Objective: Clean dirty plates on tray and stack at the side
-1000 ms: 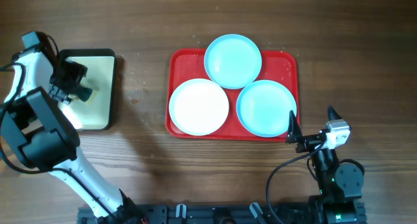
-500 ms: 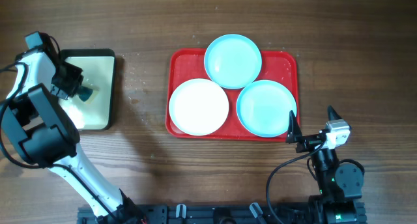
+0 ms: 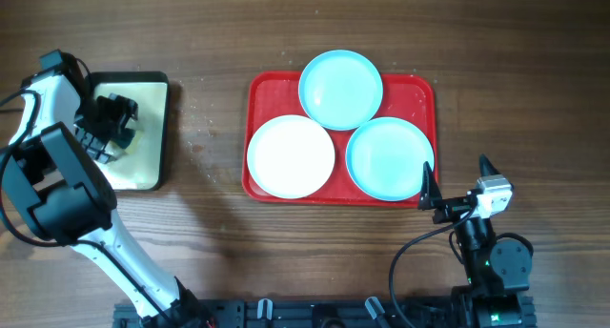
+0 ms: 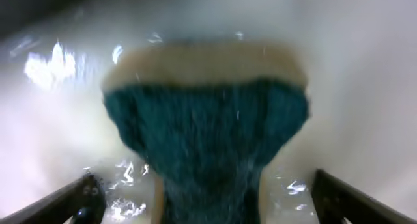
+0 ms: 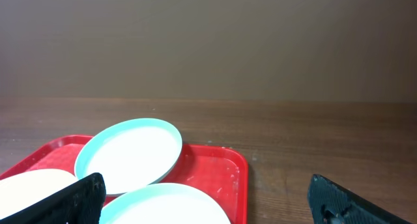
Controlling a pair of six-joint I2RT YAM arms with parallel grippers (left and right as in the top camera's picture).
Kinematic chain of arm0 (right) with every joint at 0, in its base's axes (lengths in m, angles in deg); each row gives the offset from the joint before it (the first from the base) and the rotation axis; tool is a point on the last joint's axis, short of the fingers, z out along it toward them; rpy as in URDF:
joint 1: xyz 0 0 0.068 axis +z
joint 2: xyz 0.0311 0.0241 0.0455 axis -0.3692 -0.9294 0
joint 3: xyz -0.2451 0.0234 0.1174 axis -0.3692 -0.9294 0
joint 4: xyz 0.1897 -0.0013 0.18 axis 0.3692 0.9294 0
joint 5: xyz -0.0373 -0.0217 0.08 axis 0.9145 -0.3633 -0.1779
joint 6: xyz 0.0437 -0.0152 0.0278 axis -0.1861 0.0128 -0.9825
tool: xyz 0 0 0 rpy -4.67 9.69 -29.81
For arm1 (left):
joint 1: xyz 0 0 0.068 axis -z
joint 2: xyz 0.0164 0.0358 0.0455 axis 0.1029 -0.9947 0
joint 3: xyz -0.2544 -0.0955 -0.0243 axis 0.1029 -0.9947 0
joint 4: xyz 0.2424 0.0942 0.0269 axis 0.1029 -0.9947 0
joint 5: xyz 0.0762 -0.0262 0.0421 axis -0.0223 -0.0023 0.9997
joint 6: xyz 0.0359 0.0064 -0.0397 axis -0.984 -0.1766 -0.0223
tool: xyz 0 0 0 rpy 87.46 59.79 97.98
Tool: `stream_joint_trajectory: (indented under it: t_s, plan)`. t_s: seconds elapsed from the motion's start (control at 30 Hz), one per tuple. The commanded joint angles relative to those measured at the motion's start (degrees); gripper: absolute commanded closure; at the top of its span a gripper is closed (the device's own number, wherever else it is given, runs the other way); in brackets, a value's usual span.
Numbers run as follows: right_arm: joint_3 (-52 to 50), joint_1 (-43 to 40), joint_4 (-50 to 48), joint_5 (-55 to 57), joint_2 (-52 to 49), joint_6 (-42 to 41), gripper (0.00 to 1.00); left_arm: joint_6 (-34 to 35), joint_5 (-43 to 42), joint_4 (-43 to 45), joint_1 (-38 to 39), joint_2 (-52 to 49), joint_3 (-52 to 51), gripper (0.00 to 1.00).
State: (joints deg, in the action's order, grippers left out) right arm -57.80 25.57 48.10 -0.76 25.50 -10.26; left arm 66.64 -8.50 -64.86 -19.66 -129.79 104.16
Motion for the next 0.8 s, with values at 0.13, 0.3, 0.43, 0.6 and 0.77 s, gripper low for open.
stream_joint_trajectory:
  t_s: [0.13,0.3,0.43,0.6,0.77]
  plan:
    - [-0.07,-0.28,-0.17,0.61,0.31,0.68,0.00,0.15,-3.32,1.44,0.07,-1.62,-0.70,0.96]
    - [-0.07,-0.28,-0.17,0.61,0.31,0.66,0.00,0.13,-0.22,1.68,0.07,-1.64,-0.70,0.00]
    - [-0.07,-0.28,-0.17,0.61,0.31,0.70,0.00,0.11,-0.11,1.79,0.00,-1.62,-0.70,0.00]
    - [-0.07,-0.28,-0.15,0.61,0.31,0.70,0.00,0.13,2.36,4.04,0.00,-1.62,-0.70,0.47]
    - [-0.07,-0.28,-0.17,0.61,0.31,0.68,0.00,0.13,0.59,3.80,-0.02,-1.42,-0.63,0.96]
